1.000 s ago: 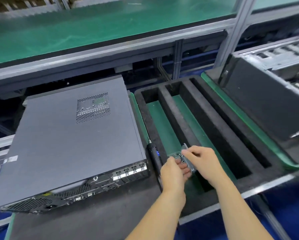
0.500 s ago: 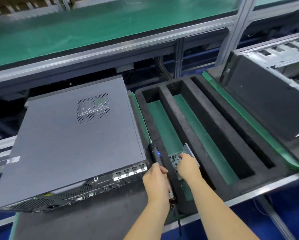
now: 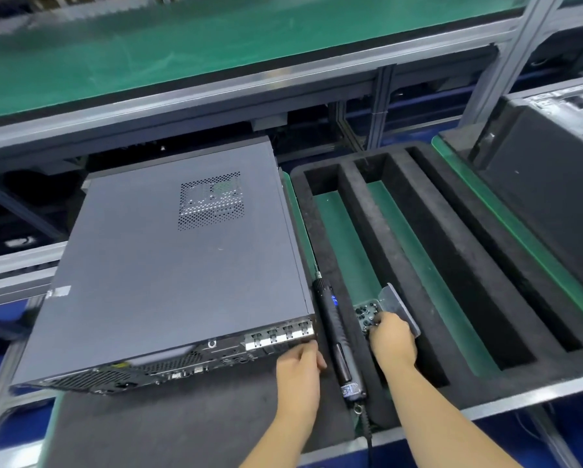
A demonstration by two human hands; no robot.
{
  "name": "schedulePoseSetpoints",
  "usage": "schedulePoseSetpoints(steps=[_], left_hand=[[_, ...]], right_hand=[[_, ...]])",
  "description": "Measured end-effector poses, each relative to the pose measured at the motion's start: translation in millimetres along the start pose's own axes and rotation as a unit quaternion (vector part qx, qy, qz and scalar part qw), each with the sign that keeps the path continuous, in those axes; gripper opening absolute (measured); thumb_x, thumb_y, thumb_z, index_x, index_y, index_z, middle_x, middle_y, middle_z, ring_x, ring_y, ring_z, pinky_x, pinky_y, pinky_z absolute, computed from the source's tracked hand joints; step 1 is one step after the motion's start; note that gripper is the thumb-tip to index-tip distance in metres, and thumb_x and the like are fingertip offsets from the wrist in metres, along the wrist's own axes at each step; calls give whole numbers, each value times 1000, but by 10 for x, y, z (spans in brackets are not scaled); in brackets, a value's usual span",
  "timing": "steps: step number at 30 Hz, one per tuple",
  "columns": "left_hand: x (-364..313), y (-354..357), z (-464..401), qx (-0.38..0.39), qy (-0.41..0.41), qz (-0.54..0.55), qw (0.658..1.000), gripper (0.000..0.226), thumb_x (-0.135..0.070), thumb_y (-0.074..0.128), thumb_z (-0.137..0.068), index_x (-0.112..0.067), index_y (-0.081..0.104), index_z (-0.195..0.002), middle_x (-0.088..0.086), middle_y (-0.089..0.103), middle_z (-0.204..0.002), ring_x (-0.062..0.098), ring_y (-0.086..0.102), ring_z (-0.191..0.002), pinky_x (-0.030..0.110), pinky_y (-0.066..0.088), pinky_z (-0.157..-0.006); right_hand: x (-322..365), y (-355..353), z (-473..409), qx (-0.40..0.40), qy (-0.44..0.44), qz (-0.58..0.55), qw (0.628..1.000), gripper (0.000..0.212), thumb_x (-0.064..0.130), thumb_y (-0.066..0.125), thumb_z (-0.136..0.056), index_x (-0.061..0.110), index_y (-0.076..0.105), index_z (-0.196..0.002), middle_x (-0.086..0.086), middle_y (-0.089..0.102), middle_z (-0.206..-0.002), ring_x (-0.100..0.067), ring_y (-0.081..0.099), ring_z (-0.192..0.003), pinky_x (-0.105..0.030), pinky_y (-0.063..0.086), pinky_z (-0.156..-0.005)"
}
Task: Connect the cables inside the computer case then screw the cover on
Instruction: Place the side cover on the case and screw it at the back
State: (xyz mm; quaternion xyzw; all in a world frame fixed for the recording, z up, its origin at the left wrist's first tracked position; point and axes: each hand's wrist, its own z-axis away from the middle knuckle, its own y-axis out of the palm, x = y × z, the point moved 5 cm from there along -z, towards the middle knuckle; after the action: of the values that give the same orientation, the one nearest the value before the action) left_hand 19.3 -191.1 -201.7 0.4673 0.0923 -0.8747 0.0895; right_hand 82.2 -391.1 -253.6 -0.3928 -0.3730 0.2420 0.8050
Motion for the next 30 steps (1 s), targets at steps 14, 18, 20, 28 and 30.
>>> schedulePoseSetpoints(steps=[14, 18, 20, 28, 30], left_hand=[[3, 3, -39, 16, 18, -42, 999, 56, -17, 51, -98, -22, 48, -43, -4, 31, -44, 14, 25, -44, 32, 20, -49], [0, -2, -47, 18, 14, -43, 999, 56, -17, 51, -98, -23, 47, -43, -3, 30, -44, 14, 24, -44, 31, 19, -49], [-9, -10, -59, 19, 16, -51, 998, 54, -16, 51, -97, -22, 47, -43, -2, 30, -44, 15, 24, -45, 31, 19, -49], [-49, -29, -49, 75, -45, -3, 996, 39, -11, 48, -94, -12, 53, -56, 0, 31, -48, 14, 22, -43, 22, 19, -43], [-41, -57, -42, 113, -133, 93, 980, 34, -11, 44, -96, -5, 56, -64, 3, 34, -51, 14, 22, -42, 20, 21, -42]], right_hand=[[-9, 43, -10, -3, -1, 62, 998, 17, 8, 57, -97, 9, 70, -107, -12, 72, -94, -31, 68, -86, -29, 48, -62], [-21, 53, -40, -26, 5, 21, 999, 16, 9, 57, -98, 6, 72, -105, -16, 72, -93, -33, 68, -87, -31, 47, -64], [-1, 40, -47, -47, -2, -60, 997, 16, 15, 62, -98, 6, 73, -106, -15, 73, -93, -31, 66, -83, -30, 44, -66], [195, -263, 238, -29, 8, -485, 874, 10, 3, 72, -89, 13, 75, -89, -7, 75, -77, -14, 70, -63, -29, 56, -64], [291, -393, 375, -44, -14, -521, 852, 13, 1, 72, -87, 14, 76, -87, -5, 76, -74, -12, 71, -63, -22, 56, -62]])
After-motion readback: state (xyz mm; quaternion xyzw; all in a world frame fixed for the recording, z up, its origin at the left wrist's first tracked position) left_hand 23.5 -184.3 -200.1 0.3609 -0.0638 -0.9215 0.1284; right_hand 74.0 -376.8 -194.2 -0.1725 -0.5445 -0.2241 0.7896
